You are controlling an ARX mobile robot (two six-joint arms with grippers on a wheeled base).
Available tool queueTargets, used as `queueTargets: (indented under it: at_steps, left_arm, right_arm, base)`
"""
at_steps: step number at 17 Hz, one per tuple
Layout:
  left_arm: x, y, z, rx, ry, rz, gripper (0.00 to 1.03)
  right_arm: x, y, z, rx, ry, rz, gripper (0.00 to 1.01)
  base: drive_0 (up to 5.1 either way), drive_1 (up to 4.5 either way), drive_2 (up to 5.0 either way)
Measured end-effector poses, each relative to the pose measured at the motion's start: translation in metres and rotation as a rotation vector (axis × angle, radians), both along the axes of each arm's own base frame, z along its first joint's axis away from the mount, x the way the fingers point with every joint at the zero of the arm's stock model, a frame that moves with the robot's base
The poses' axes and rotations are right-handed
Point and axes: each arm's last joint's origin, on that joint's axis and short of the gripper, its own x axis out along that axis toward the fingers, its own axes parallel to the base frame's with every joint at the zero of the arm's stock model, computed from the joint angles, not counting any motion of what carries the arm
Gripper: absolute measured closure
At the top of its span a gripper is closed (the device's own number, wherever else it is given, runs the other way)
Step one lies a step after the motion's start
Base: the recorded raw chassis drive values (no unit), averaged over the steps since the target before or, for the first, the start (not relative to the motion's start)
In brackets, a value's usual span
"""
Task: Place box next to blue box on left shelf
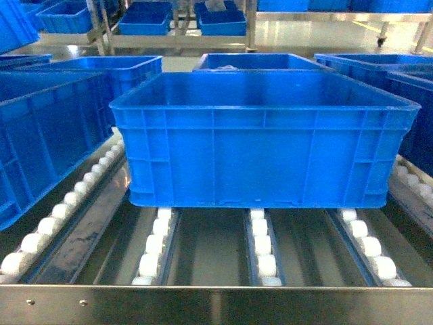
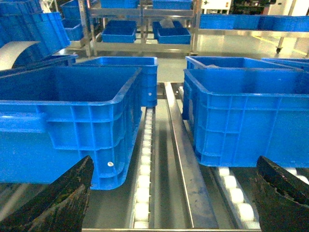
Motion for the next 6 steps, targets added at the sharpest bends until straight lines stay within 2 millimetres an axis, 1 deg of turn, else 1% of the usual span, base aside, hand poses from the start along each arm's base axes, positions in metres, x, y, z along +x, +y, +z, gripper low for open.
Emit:
queueTargets:
  at_steps: [6]
  left_arm:
    - [0.0, 0.0, 0.0, 0.0, 0.0, 0.0, 0.05]
  right_arm:
    - [0.0, 0.0, 0.0, 0.0, 0.0, 0.0, 0.03]
  base:
    - [0.0, 0.0, 0.0]
